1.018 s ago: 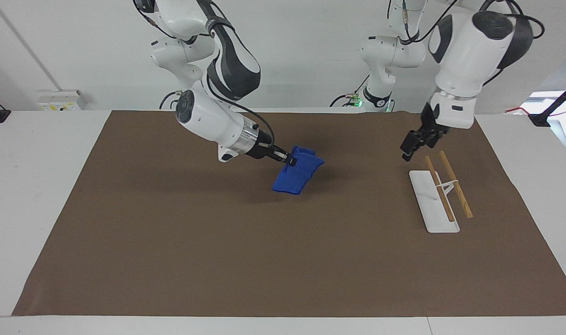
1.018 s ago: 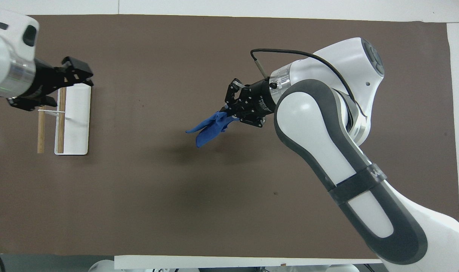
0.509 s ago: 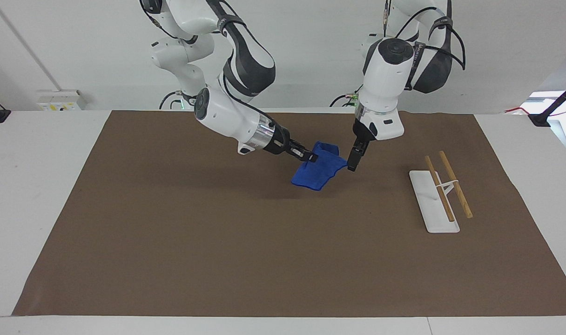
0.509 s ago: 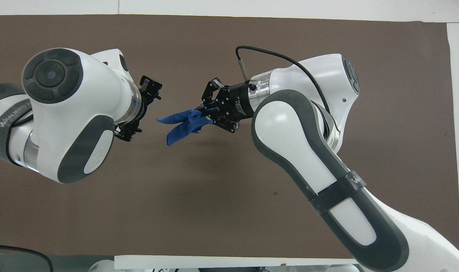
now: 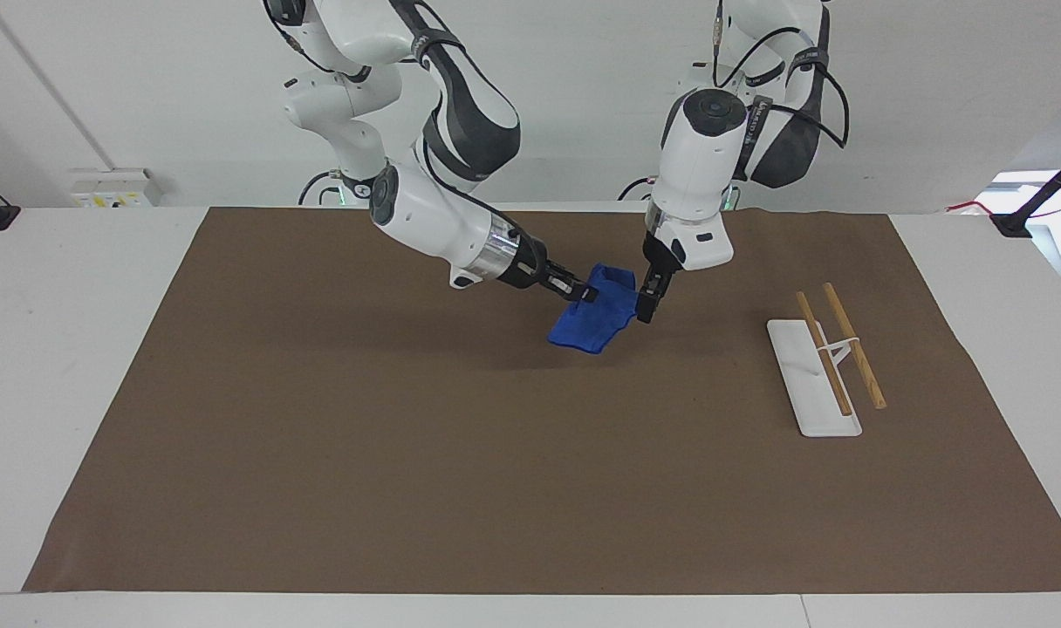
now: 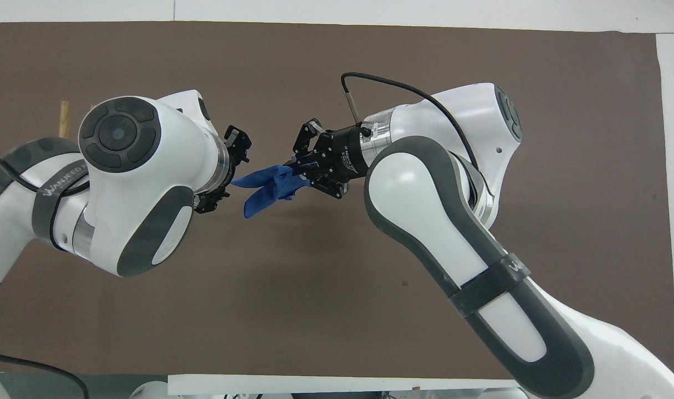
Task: Right arm passes towel to left arm to hang
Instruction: 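Grasp the towel with the left gripper while the right gripper holds it, then drape the towel over the white rack with the left gripper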
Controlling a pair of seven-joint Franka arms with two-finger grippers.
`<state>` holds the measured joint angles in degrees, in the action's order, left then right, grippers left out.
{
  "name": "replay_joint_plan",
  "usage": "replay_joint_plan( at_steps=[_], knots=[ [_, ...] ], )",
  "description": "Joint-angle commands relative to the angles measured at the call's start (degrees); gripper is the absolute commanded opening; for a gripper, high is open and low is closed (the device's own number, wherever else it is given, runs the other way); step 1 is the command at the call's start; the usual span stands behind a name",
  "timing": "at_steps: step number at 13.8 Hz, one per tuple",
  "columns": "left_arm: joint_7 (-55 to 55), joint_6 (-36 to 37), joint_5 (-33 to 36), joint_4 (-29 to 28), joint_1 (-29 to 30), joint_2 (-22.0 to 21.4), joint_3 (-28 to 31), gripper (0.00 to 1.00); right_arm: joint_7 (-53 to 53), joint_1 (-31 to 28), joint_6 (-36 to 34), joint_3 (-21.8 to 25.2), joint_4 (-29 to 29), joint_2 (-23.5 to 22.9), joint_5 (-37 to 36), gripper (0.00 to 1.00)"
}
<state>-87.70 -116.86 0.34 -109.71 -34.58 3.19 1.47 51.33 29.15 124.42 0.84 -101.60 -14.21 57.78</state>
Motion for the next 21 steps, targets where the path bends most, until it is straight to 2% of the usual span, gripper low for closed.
replay_joint_plan(
  at_steps=[1,2,5,8,9,10,11,12,13,15,17,21],
  knots=[
    [-0.5,-2.1,-0.2,-0.9,-2.0,0.8,0.9,0.13,0.4,0.3,0.9,0.2,-1.1,0.5,1.4,0.0],
    [-0.4,-1.9,-0.2,-0.9,-2.0,0.8,0.9,0.0,0.4,0.3,0.9,0.2,-1.1,0.5,1.4,0.0],
    [-0.3,-1.4,-0.2,-0.1,-1.8,1.0,1.0,0.0,0.4,0.3,1.0,0.2,-1.1,0.5,1.4,0.0],
    [-0.4,1.2,-0.2,3.9,-1.5,2.8,1.0,0.0,0.4,0.4,1.0,0.2,-1.1,0.5,1.4,0.0],
    [-0.4,1.5,-0.2,4.3,-1.6,2.9,1.0,0.0,0.4,0.4,1.0,0.2,-1.1,0.5,1.4,0.05],
    [-0.4,1.6,-0.2,4.5,-1.5,3.0,1.0,0.0,0.0,0.3,1.0,0.2,-1.1,0.5,1.3,0.28],
    [-0.3,2.2,-0.1,5.2,-1.3,3.0,1.0,0.0,-0.8,0.3,1.0,0.2,-1.0,0.5,0.1,0.85],
    [0.0,4.7,-0.1,7.2,-1.0,3.0,1.1,0.0,-2.5,0.4,0.9,0.4,-0.8,0.7,-2.8,1.0],
    [1.3,7.4,-0.1,9.7,-0.5,3.0,1.2,0.0,-4.7,-0.1,0.6,0.5,-0.5,1.0,-9.6,1.0],
    [2.9,10.4,-0.1,13.0,0.8,2.0,1.6,0.0,-8.9,-2.2,-0.8,0.8,0.5,2.5,-28.1,1.0],
    [5.7,12.5,0.4,15.0,3.5,0.8,1.7,0.0,-16.0,-6.5,-5.7,0.7,1.3,3.8,-41.7,1.0],
    [19.5,11.7,4.4,14.3,11.7,0.4,1.6,0.0,-39.3,-16.9,-20.5,0.8,6.2,6.6,-56.4,1.0]
  ],
)
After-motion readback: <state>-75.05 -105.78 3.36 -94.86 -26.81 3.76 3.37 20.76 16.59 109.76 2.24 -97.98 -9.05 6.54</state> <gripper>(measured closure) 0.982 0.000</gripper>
